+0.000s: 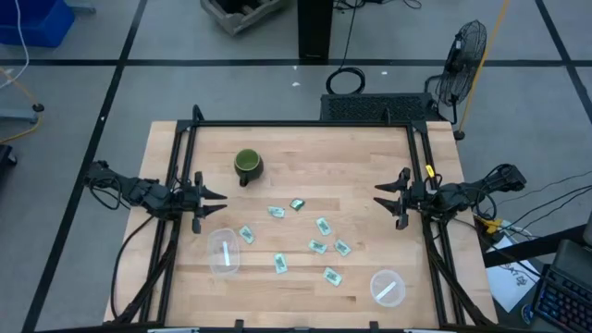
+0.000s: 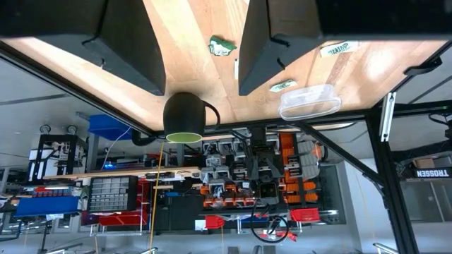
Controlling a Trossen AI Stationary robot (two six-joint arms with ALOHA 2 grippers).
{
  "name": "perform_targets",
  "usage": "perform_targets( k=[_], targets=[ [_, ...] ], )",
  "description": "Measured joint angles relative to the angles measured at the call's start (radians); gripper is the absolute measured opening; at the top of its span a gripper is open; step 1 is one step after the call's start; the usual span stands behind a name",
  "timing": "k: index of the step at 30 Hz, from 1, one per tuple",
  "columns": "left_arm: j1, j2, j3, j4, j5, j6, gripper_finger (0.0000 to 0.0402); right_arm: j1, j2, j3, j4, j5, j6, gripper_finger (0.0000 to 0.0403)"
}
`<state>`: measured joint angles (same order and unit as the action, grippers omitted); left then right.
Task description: Pick and place Stevia / Truvia into bins
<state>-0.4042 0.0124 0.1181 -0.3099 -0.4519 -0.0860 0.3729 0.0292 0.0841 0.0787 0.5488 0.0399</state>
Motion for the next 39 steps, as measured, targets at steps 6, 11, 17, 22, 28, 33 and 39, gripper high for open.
perform_targets(
  k=[6, 11, 17, 22, 28, 33, 39],
  targets=[
    [0.000, 0.000, 0.000, 0.000, 0.000, 0.000, 0.0118, 0.000, 0.000, 0.001, 0.034, -0.002, 0.053, 0.0171],
    [0.003, -0.001, 0.000, 0.075, -0.138, -0.061, 0.0118, 0.000, 0.000, 0.001, 0.031, -0.009, 0.357, 0.0171],
    [0.002, 0.000, 0.000, 0.122, -0.196, -0.066, 0.0118, 0.000, 0.000, 0.001, 0.058, 0.100, 0.351, 0.0171],
    [0.003, 0.000, 0.000, 0.188, -0.205, -0.003, 0.0118, 0.000, 0.007, 0.000, 0.120, 0.223, 0.371, 0.0171],
    [0.002, 0.010, -0.019, 0.381, -0.163, -0.005, 0.0118, 0.009, 0.166, -0.010, 0.431, -0.183, 0.281, 0.0171],
    [0.003, 0.016, -0.026, 0.387, -0.125, 0.104, 0.0118, 0.087, 0.458, -0.006, 0.613, -0.279, 0.096, 0.0171],
    [0.003, 0.016, -0.026, 0.394, -0.125, 0.137, 0.0118, 0.219, 0.881, 0.200, 0.557, -0.161, -0.117, 0.0171]
  ],
)
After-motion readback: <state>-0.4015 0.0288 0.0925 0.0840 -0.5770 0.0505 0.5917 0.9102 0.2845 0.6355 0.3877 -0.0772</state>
